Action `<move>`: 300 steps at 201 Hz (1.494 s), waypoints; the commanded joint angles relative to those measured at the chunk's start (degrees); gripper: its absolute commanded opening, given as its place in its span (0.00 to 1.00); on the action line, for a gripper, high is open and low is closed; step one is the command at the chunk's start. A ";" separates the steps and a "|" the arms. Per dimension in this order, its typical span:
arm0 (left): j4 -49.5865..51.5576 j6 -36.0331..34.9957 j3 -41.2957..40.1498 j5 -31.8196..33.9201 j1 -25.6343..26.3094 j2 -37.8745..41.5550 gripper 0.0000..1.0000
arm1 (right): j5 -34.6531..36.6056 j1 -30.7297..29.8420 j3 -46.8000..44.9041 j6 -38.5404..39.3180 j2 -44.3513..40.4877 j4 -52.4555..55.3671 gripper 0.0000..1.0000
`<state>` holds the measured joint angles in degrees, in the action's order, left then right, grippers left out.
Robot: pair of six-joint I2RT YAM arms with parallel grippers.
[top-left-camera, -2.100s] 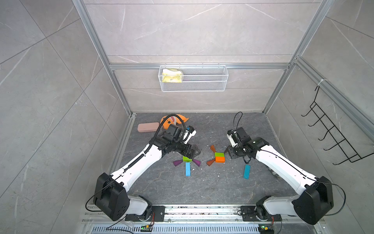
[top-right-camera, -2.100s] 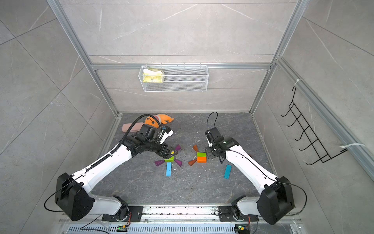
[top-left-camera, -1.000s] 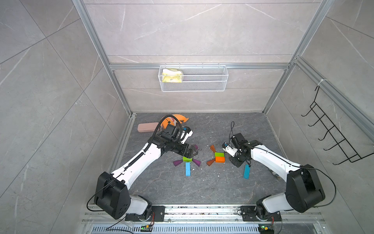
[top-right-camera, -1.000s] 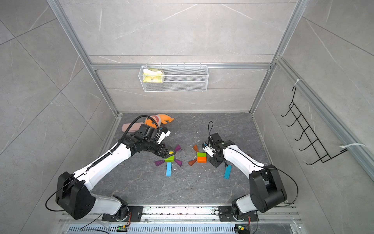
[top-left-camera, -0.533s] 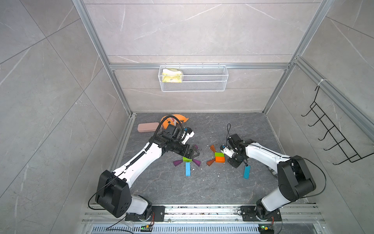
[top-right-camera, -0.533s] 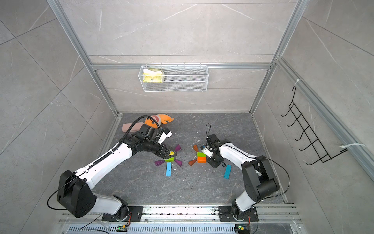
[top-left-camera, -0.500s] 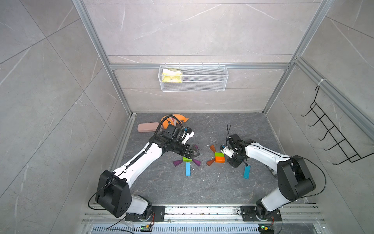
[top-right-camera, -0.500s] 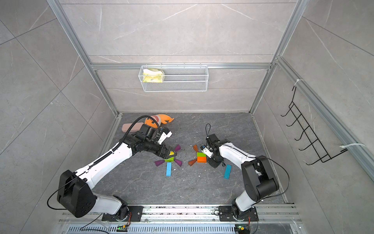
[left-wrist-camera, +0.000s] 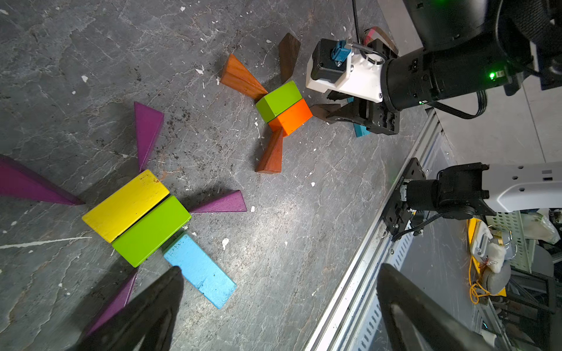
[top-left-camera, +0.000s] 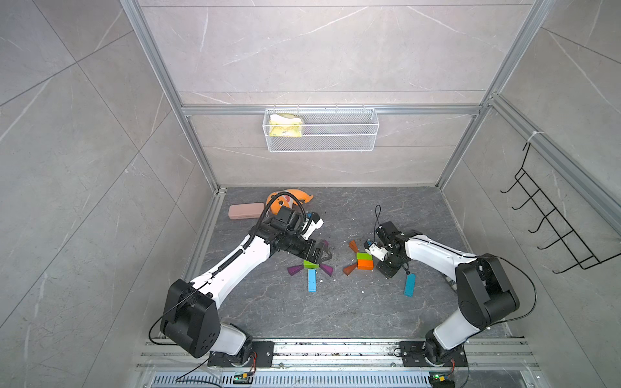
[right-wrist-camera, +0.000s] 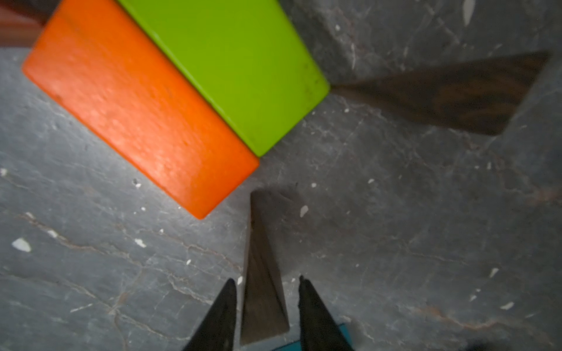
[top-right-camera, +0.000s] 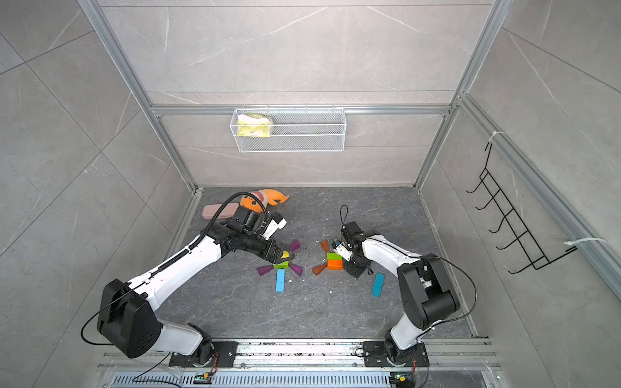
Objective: Assemble a small pinwheel with building blocks
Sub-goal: Assemble the building block at the center of the board.
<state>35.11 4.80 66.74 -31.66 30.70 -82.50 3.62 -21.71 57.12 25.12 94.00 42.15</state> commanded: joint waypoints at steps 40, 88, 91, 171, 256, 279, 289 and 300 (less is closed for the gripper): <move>0.32 -1.12 1.45 -1.81 -0.35 -0.12 1.00 | 3.28 -0.18 2.04 -2.05 -3.92 1.00 0.52; -0.11 -1.04 1.76 -3.44 -0.31 0.06 1.00 | 7.56 -0.33 5.25 -19.94 -16.04 9.93 0.70; -0.25 -1.02 1.79 -3.54 -0.36 0.01 1.00 | 8.65 -0.34 5.43 -22.72 -16.45 10.18 0.71; -0.75 -1.00 1.12 -2.99 -0.33 1.27 1.00 | 5.46 -0.50 -7.37 -67.55 -21.93 11.27 0.37; -0.64 -0.66 1.28 -3.63 -0.34 0.67 1.00 | 3.75 -3.59 -9.50 -67.85 -14.44 6.09 0.39; -0.40 -0.93 1.29 -2.99 -0.31 0.59 1.00 | 3.63 -3.60 -8.28 -66.73 -11.91 4.63 0.39; -0.25 -1.00 1.27 -2.81 -0.29 0.54 1.00 | 3.31 -3.60 -7.92 -66.36 -10.97 4.12 0.38; -0.28 -1.02 1.41 -2.80 -0.37 0.41 1.00 | 2.90 -3.63 -7.98 -65.93 -9.80 3.19 0.38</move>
<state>34.70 4.75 66.74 -33.56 30.70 -82.59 7.01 -25.02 47.48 -41.76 82.32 47.72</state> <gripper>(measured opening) 0.998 0.383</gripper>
